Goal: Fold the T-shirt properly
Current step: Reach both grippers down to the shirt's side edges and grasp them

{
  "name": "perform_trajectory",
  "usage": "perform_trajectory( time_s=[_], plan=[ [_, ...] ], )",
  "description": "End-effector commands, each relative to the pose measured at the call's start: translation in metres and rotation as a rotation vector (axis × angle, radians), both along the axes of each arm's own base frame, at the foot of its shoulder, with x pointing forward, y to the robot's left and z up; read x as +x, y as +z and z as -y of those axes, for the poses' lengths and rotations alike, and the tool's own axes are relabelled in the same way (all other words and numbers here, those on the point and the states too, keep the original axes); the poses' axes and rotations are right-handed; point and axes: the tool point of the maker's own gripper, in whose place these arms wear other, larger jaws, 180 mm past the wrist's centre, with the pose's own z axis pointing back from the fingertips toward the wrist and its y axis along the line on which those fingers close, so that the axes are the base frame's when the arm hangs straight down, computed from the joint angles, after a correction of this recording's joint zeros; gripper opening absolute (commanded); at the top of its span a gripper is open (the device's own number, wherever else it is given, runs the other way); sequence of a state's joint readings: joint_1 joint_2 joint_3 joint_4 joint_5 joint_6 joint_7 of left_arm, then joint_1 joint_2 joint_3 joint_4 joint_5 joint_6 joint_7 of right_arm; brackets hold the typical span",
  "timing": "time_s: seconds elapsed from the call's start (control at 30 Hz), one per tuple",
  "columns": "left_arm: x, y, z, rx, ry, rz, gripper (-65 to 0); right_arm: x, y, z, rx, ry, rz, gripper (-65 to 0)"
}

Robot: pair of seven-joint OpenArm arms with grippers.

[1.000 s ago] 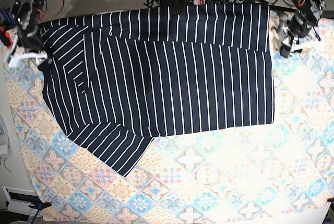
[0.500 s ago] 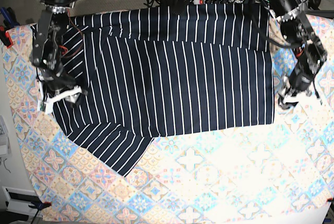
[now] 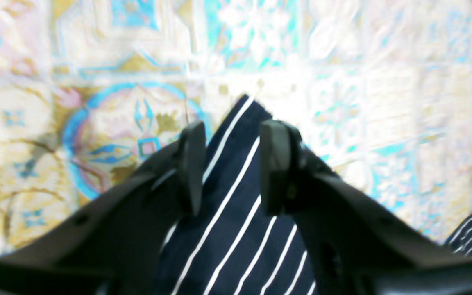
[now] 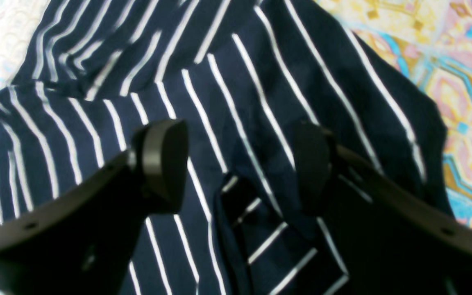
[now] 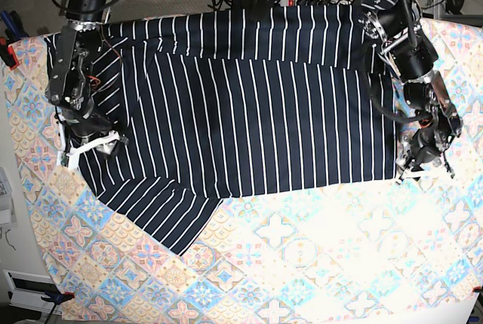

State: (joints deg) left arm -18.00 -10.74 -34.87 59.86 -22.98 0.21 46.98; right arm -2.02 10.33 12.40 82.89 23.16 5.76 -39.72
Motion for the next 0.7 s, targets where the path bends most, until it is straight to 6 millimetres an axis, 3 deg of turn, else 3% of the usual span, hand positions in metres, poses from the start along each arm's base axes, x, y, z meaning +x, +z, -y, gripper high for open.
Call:
perform_trajectory(
  time_s=[0.0, 0.13, 0.27, 0.5, 0.67],
  plan=[
    [0.018, 0.019, -0.007, 0.031, -0.005, 0.047, -42.7, 0.012, 0.017, 0.005, -0.014, -0.001, 0.060, -26.4],
    [0.023, 0.012, -0.008, 0.063, 0.002, 0.048, -42.7, 0.012, 0.018, 0.005, -0.015, 0.000, 0.061, -26.4],
    [0.016, -0.011, -0.001, 0.048, 0.001, 0.007, -42.7, 0.011, 0.017, 0.005, -0.014, 0.000, 0.060, -26.4],
    [0.008, -0.032, 0.001, 0.042, 0.026, -0.016, -42.7, 0.010, 0.017, 0.004, -0.013, 0.000, 0.059, -26.4],
    [0.009, -0.039, 0.015, 0.039, -0.021, -0.040, -42.9, 0.010, 0.017, 0.004, -0.011, 0.000, 0.059, -26.4]
  ],
)
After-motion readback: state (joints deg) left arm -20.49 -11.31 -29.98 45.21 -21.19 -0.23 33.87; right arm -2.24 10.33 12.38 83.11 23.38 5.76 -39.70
